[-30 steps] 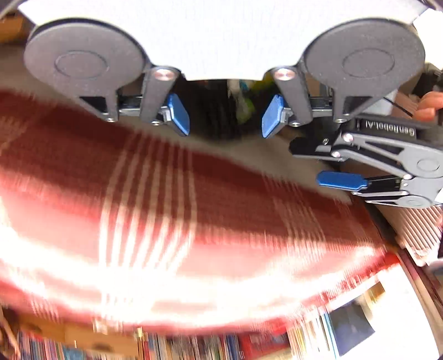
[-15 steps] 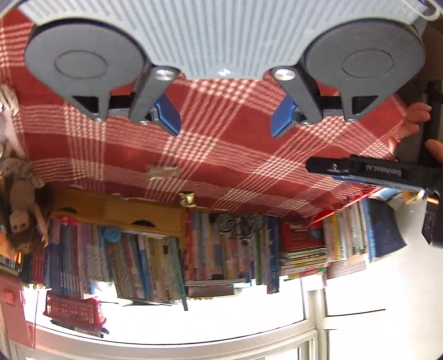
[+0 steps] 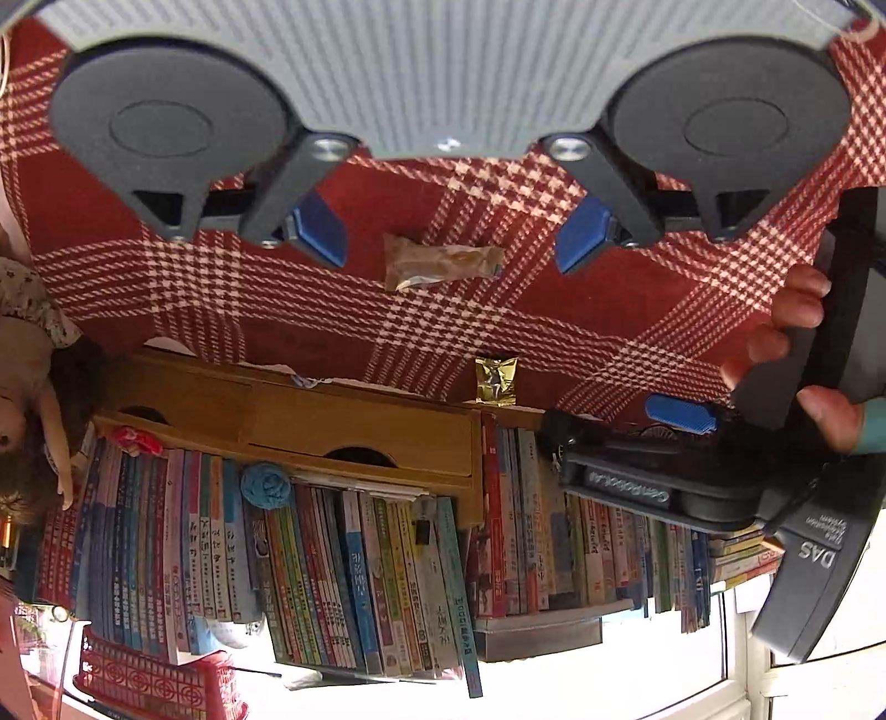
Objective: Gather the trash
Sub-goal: 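Grasp the gold wrapper with the left tool while the right tool grasps the clear wrapper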
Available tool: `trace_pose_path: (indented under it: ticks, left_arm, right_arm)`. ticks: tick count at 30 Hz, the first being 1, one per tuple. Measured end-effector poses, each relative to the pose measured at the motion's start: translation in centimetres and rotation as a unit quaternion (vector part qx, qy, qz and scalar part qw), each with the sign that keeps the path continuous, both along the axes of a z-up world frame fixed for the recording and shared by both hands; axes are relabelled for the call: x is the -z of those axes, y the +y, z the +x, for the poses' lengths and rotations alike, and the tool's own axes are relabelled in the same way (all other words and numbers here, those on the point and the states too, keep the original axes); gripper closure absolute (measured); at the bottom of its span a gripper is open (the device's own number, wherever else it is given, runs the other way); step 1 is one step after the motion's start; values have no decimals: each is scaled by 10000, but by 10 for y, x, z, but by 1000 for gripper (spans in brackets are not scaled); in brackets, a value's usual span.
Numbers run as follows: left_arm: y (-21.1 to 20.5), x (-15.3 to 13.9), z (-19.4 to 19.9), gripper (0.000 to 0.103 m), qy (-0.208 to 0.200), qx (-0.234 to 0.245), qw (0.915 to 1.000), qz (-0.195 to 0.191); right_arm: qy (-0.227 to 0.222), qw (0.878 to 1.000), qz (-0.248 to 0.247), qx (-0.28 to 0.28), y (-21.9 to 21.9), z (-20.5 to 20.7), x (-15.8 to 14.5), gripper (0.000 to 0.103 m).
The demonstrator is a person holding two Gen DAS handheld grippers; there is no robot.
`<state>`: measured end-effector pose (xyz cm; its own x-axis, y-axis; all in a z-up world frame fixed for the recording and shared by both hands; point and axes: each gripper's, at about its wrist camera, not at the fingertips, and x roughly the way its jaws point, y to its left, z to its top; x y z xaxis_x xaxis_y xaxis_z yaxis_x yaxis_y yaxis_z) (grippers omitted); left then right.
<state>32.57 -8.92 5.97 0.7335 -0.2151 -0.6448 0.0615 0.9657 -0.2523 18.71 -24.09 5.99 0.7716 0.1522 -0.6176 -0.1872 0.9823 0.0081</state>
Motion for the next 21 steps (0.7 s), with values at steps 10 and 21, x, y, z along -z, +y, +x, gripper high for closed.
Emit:
trace_pose_path:
  ticks: [10,21]
  left_arm:
    - [-28,53,78,16,424,-324,9986,43]
    - [-42,84,93,25,487,-276,9959,714]
  right_arm:
    - [273,9996,24,21,2,51,41,12]
    - [359,9993,-121,-32,7,76,58,12]
